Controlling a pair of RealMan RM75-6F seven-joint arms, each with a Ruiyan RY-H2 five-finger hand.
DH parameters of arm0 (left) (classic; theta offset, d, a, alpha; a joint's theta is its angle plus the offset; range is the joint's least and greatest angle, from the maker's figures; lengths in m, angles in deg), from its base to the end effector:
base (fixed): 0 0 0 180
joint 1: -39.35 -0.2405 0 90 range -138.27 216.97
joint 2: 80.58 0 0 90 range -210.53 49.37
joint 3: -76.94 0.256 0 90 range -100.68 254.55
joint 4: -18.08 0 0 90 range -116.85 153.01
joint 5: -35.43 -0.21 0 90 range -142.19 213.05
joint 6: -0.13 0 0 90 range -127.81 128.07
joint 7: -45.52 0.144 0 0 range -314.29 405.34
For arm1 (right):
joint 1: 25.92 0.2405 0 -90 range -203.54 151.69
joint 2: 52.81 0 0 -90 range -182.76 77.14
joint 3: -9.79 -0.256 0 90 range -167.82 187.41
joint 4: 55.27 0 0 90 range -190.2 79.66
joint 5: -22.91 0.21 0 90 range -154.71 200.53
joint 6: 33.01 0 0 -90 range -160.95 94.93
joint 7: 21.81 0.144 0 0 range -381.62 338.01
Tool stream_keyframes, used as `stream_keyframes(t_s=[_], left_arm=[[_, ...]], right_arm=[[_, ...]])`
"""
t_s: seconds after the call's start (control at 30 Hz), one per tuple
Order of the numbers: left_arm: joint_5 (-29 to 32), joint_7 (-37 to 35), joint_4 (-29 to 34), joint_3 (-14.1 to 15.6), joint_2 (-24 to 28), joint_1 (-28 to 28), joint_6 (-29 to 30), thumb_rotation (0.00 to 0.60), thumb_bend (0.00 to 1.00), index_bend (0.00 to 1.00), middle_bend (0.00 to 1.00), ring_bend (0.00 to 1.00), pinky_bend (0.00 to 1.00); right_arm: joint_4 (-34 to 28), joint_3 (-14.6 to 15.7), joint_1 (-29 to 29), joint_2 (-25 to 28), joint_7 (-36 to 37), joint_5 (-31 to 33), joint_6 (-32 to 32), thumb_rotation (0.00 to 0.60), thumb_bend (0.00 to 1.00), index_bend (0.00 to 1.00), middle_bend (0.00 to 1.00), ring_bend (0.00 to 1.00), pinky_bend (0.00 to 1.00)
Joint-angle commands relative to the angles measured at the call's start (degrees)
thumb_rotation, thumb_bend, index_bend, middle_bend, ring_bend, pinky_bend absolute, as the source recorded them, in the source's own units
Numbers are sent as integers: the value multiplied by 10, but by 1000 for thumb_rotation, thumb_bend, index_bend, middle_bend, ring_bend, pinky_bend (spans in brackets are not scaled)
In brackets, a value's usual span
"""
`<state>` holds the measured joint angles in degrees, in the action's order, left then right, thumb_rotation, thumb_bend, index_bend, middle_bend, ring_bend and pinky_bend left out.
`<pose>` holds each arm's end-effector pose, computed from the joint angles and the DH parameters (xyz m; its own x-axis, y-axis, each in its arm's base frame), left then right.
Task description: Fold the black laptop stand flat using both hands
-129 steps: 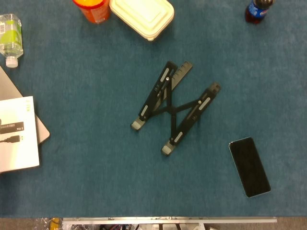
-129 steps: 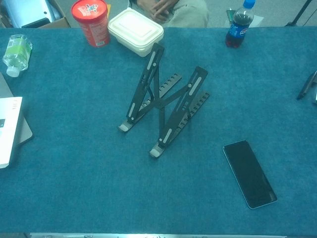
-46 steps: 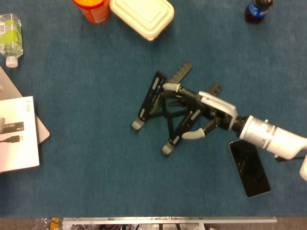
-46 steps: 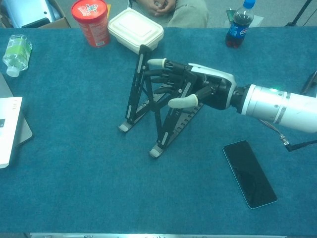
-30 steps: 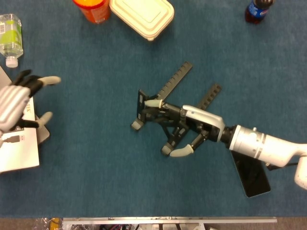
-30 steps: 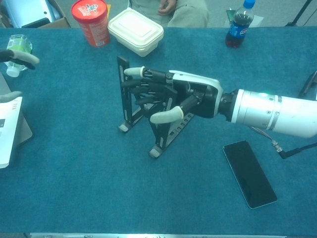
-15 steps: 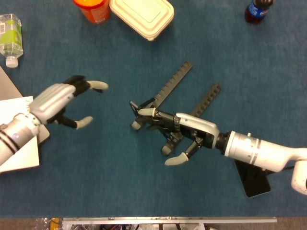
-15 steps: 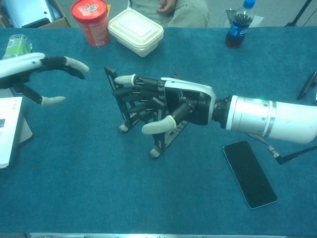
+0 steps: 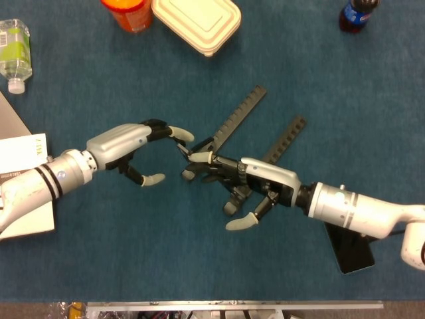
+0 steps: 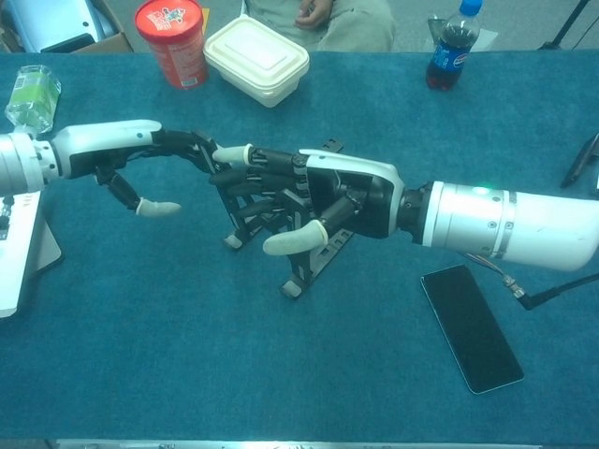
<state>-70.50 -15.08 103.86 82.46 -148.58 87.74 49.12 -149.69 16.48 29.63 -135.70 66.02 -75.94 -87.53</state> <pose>-0.1756 0.3100 0.0421 0.0877 0.7855 0.6126 0.9096 -0.3138 0.2723 -0.0752 -0.2531 -0.0333 -0.4173 -0.9070 0.0570 -0.6316 0.2443 -0.7358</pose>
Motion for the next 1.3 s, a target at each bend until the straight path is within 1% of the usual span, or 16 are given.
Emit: stream_keyframes(t_s=[0.03, 0.27, 0.6, 0.77, 1.3], left_arm=[[-3, -27, -3, 6, -5, 18, 8, 600, 331, 150, 215, 156, 36], [-6, -60, -19, 17, -23, 48, 18, 600, 331, 150, 215, 156, 36], [4, -88, -51, 42, -53, 67, 19, 600, 331, 150, 215, 156, 36], [12, -85, -60, 54, -56, 69, 20, 600, 331, 150, 215, 156, 36], [30, -61, -52, 82, -50, 70, 17, 600, 331, 147, 215, 155, 36]], right_arm=[[2, 0, 2, 0, 0, 2, 2, 600, 106, 7, 83, 0, 85], [8, -1, 4, -3, 3, 8, 4, 600, 106, 6, 83, 0, 85], [16, -1, 7, -8, 11, 8, 3, 600, 106, 3, 83, 0, 85], [20, 3, 9, -11, 19, 2, 2, 600, 106, 3, 83, 0, 85], [24, 16, 16, -15, 36, -13, -10, 600, 107, 0, 83, 0, 85]])
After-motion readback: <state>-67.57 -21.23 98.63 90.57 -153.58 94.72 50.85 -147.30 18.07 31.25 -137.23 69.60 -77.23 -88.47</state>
